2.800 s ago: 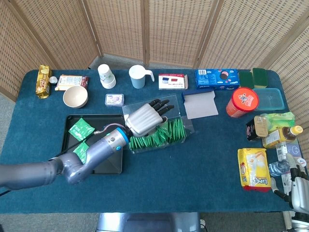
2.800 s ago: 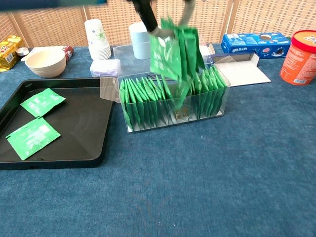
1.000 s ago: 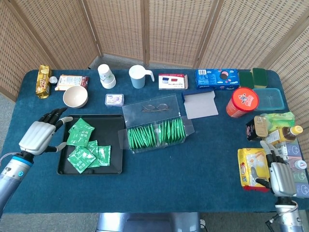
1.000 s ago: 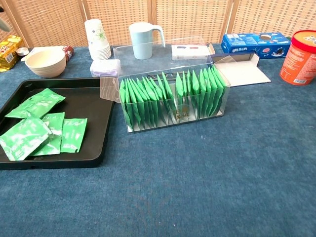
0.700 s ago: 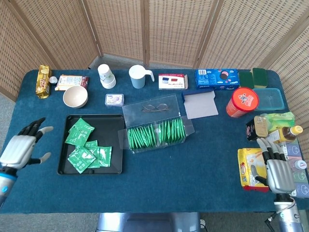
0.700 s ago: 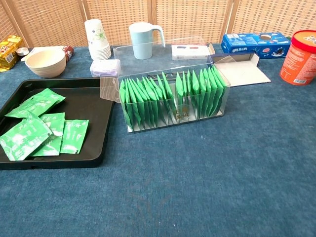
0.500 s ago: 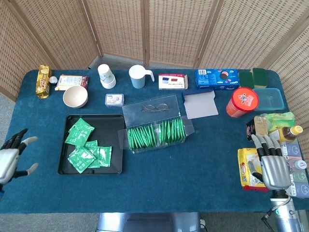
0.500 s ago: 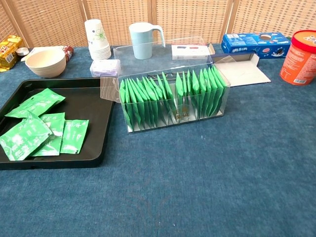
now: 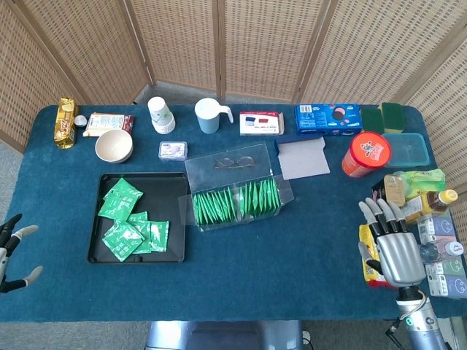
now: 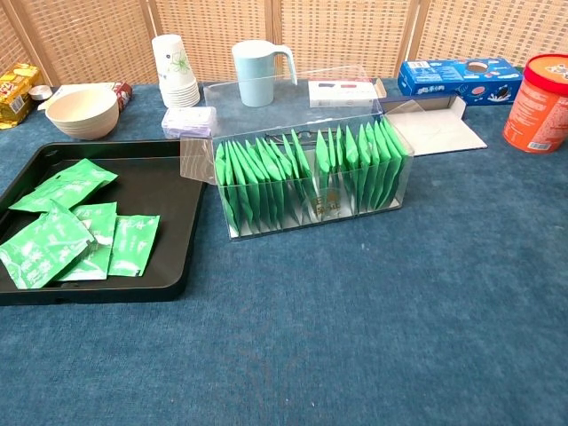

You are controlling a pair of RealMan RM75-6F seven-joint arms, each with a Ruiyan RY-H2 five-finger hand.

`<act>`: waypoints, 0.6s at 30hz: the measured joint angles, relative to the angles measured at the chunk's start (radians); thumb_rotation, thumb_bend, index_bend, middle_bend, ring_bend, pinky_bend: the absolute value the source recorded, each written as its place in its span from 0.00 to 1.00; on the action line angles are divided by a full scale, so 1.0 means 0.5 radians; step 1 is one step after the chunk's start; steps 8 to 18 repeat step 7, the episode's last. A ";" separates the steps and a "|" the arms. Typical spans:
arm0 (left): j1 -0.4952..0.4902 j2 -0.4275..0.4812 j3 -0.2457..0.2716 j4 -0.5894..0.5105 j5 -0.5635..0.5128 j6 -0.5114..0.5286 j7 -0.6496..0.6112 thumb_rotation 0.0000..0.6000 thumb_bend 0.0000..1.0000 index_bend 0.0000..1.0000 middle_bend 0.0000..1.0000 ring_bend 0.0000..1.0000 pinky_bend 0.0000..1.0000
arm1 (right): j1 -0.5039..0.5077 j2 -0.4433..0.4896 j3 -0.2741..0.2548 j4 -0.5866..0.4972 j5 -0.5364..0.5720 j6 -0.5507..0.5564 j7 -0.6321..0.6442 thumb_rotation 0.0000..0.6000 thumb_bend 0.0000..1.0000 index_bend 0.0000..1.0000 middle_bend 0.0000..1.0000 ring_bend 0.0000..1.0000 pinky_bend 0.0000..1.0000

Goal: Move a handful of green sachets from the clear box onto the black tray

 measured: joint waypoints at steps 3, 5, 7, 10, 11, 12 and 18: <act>-0.003 0.005 -0.013 -0.018 0.024 -0.017 0.010 1.00 0.23 0.17 0.00 0.00 0.12 | -0.005 0.008 -0.009 -0.010 -0.007 0.010 0.008 1.00 0.40 0.00 0.07 0.00 0.05; -0.006 0.004 -0.021 -0.024 0.029 -0.030 0.015 1.00 0.23 0.17 0.00 0.00 0.12 | -0.007 0.012 -0.010 -0.014 -0.008 0.016 0.011 1.00 0.40 0.00 0.07 0.00 0.05; -0.012 0.002 -0.028 -0.028 0.037 -0.050 0.023 1.00 0.23 0.17 0.00 0.00 0.12 | -0.008 0.014 -0.011 -0.017 -0.006 0.020 0.008 1.00 0.40 0.00 0.07 0.00 0.05; -0.012 0.002 -0.028 -0.028 0.037 -0.050 0.023 1.00 0.23 0.17 0.00 0.00 0.12 | -0.008 0.014 -0.011 -0.017 -0.006 0.020 0.008 1.00 0.40 0.00 0.07 0.00 0.05; -0.012 0.002 -0.028 -0.028 0.037 -0.050 0.023 1.00 0.23 0.17 0.00 0.00 0.12 | -0.008 0.014 -0.011 -0.017 -0.006 0.020 0.008 1.00 0.40 0.00 0.07 0.00 0.05; -0.012 0.002 -0.028 -0.028 0.037 -0.050 0.023 1.00 0.23 0.17 0.00 0.00 0.12 | -0.008 0.014 -0.011 -0.017 -0.006 0.020 0.008 1.00 0.40 0.00 0.07 0.00 0.05; -0.012 0.002 -0.028 -0.028 0.037 -0.050 0.023 1.00 0.23 0.17 0.00 0.00 0.12 | -0.008 0.014 -0.011 -0.017 -0.006 0.020 0.008 1.00 0.40 0.00 0.07 0.00 0.05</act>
